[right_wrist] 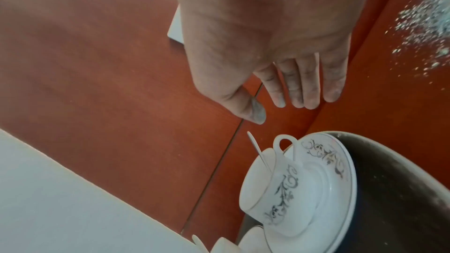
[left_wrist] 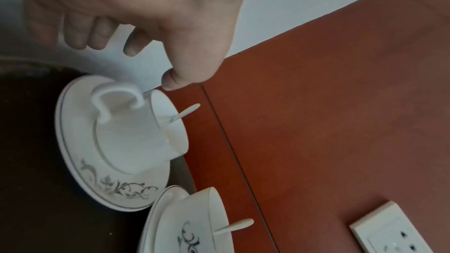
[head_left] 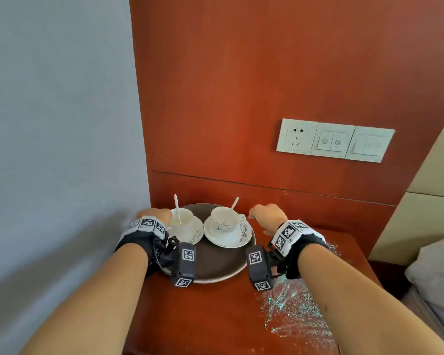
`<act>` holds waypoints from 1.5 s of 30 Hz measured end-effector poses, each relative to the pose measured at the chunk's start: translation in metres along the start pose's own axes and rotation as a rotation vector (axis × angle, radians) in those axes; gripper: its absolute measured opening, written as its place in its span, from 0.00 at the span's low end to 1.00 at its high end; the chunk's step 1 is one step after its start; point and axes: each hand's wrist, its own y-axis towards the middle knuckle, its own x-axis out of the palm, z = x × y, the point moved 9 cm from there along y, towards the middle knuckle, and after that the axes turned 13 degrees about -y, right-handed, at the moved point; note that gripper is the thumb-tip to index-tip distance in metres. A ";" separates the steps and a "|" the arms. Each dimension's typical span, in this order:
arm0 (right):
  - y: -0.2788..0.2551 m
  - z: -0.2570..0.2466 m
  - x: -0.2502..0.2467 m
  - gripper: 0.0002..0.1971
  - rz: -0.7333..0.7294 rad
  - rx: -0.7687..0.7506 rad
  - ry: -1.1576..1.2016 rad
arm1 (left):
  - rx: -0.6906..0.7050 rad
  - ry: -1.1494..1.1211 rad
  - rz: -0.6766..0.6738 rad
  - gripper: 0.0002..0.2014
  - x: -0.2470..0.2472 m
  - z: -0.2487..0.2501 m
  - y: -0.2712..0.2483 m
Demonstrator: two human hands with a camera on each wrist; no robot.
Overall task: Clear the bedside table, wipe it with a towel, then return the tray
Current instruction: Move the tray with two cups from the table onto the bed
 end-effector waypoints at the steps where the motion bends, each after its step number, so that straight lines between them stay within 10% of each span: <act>1: 0.006 -0.002 0.004 0.19 -0.010 -0.005 -0.006 | -0.015 -0.007 -0.009 0.23 0.003 -0.001 0.003; 17: 0.055 -0.008 0.043 0.33 -0.103 0.114 0.215 | -0.285 -0.414 -0.022 0.31 0.020 -0.004 0.027; 20: 0.044 -0.014 0.025 0.15 -0.037 -0.001 0.024 | -0.312 -0.482 -0.043 0.35 0.026 -0.010 0.012; 27: 0.009 -0.009 -0.012 0.15 0.069 -0.141 -0.511 | -0.278 -0.533 -0.094 0.38 0.022 0.005 -0.041; 35: -0.053 0.053 -0.058 0.10 0.079 -0.119 -0.879 | -0.139 -0.405 -0.210 0.32 0.041 0.039 -0.143; 45: -0.112 0.178 -0.152 0.16 0.208 0.132 -0.702 | -0.030 -0.309 -0.424 0.33 0.135 0.071 -0.217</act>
